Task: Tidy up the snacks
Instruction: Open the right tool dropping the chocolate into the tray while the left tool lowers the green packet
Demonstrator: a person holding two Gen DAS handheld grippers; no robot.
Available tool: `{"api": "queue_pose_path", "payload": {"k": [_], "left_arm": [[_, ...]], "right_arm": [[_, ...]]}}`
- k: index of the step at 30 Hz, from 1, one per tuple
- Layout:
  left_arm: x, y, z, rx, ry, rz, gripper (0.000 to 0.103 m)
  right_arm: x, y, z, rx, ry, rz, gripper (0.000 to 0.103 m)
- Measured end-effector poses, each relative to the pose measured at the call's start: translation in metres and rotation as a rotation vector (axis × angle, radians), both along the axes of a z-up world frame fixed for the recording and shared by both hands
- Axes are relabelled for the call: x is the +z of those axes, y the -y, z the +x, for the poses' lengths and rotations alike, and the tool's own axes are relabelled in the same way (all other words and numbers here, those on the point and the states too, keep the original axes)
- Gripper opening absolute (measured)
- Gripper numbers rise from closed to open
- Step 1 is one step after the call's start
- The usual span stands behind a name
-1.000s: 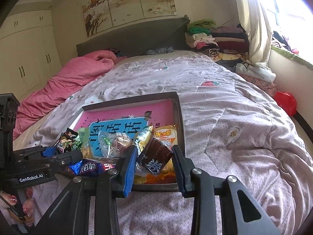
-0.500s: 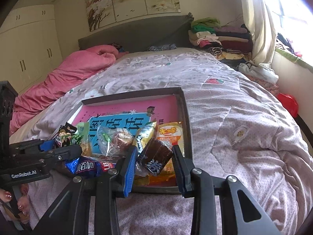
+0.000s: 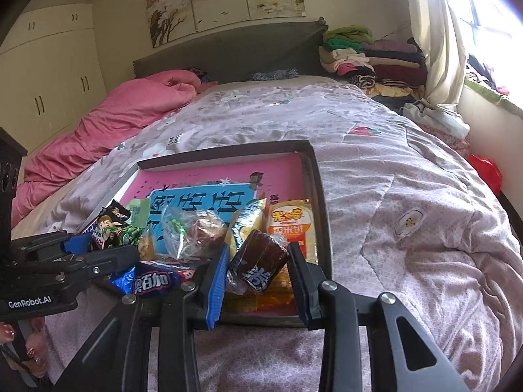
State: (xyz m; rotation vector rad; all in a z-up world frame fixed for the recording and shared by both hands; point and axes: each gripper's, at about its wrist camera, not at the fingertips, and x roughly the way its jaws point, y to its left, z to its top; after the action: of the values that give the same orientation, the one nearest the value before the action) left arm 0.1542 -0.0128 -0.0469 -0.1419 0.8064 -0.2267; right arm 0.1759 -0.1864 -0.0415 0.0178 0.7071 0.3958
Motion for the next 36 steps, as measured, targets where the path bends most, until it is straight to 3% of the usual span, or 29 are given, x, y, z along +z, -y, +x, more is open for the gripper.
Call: {"api": "queue_pose_path", "payload": {"k": [14,36], "left_arm": [[-0.006,-0.015,0.001,0.028,-0.008,0.027,0.052],[-0.011,-0.018,0.006,0.042,-0.009,0.046,0.054]], "right_arm": [[-0.002,0.007,-0.004,-0.009,-0.025,0.004,0.036],[-0.007,-0.025,-0.007,0.093,-0.009,-0.015,0.036]]}}
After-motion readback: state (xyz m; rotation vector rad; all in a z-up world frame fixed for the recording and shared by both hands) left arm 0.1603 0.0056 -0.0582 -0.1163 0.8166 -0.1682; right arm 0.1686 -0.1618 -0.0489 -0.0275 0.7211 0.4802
